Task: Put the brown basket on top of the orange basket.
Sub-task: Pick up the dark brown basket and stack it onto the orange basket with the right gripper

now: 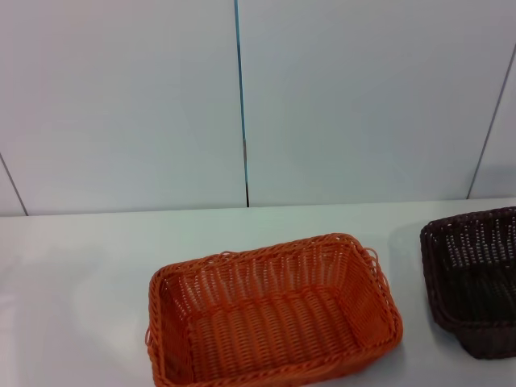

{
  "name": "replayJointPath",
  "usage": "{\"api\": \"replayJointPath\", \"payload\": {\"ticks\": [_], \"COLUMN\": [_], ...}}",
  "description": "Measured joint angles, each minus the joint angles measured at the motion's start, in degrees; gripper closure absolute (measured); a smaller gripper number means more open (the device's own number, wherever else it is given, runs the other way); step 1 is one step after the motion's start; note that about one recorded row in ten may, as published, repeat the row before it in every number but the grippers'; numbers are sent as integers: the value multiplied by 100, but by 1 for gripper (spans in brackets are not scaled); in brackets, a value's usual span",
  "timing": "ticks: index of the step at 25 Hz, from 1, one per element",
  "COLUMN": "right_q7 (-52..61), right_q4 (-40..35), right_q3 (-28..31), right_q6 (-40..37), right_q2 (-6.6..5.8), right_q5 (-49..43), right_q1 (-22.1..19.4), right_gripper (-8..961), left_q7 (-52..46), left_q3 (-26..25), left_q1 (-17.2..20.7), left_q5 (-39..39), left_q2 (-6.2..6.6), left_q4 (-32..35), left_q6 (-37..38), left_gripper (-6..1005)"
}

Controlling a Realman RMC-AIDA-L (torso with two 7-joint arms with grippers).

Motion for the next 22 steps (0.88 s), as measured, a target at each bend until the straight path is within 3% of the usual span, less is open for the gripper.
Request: {"api": "replayJointPath", "payload": {"ticks": [22], "right_q7": [-48], "right_q4": [935], "right_q3": [23], "right_q6": [-618], "right_q2": [-91], "right_q5": [486], "right_q1": [-6], "right_gripper": [769], "left_q7": [-18], "left_q3": [0], "left_q1": [-1], "left_q5": [0], "left_q2": [-9], "left_q4": [44], "left_q6": [63], "left_gripper": [500]}}
